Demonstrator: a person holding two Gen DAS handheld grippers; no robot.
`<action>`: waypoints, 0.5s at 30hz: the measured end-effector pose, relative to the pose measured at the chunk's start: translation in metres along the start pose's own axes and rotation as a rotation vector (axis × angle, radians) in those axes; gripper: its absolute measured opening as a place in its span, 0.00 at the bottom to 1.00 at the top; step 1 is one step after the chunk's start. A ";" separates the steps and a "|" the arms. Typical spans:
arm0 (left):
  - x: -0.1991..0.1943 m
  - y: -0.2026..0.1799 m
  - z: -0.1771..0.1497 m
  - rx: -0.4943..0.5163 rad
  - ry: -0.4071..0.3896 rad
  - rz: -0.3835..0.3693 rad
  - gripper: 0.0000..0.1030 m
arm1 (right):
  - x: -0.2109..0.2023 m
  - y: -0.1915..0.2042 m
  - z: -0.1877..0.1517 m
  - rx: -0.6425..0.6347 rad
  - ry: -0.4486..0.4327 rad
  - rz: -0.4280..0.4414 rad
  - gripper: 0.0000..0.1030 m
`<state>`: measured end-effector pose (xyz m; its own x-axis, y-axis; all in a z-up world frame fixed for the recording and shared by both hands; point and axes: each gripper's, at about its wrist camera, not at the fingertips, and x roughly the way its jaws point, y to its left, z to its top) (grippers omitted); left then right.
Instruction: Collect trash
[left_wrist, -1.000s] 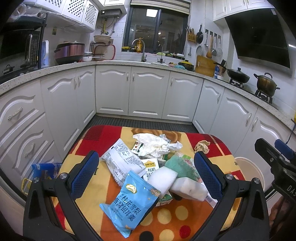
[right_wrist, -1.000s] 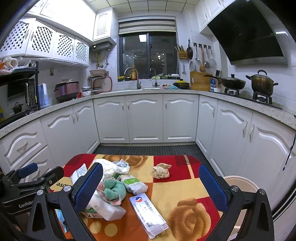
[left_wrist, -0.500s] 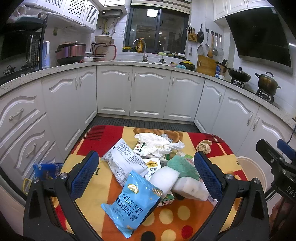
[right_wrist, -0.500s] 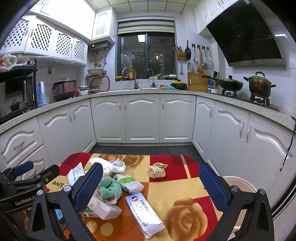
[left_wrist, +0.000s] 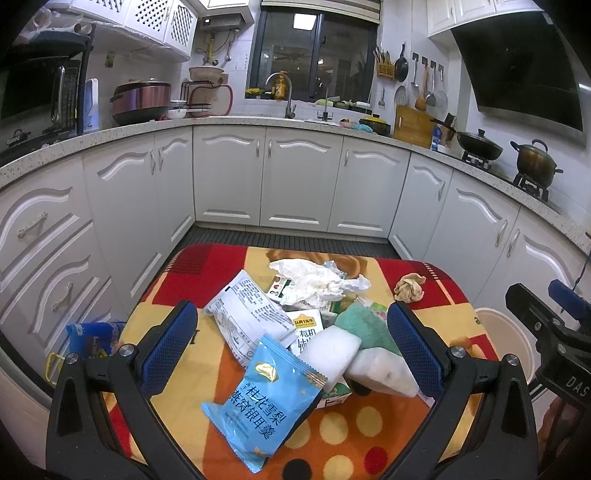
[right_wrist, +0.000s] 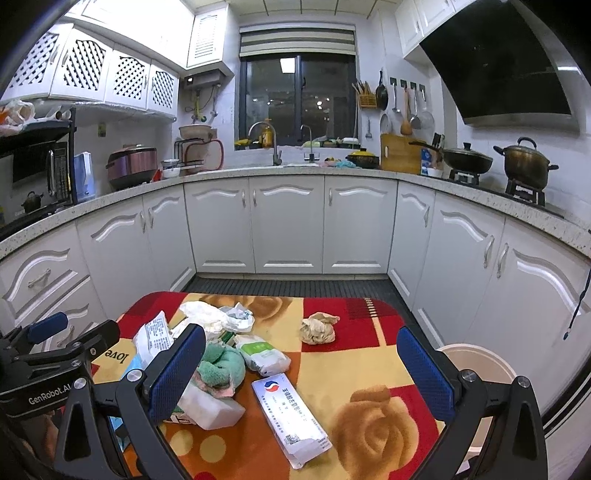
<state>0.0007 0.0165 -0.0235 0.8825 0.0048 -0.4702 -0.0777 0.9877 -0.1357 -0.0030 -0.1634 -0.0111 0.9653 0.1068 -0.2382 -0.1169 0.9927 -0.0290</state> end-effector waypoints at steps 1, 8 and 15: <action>0.000 0.001 -0.001 -0.003 -0.002 -0.001 0.99 | 0.000 -0.001 0.000 0.002 0.001 -0.001 1.00; 0.002 0.000 -0.003 -0.010 -0.003 -0.008 0.99 | -0.001 -0.002 -0.001 0.013 -0.010 -0.009 1.00; 0.002 -0.002 -0.007 -0.010 -0.001 -0.009 0.99 | -0.002 -0.001 -0.003 0.000 -0.010 -0.017 1.00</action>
<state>-0.0008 0.0137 -0.0302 0.8836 -0.0035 -0.4683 -0.0746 0.9861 -0.1482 -0.0057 -0.1646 -0.0135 0.9694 0.0902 -0.2282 -0.1002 0.9944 -0.0326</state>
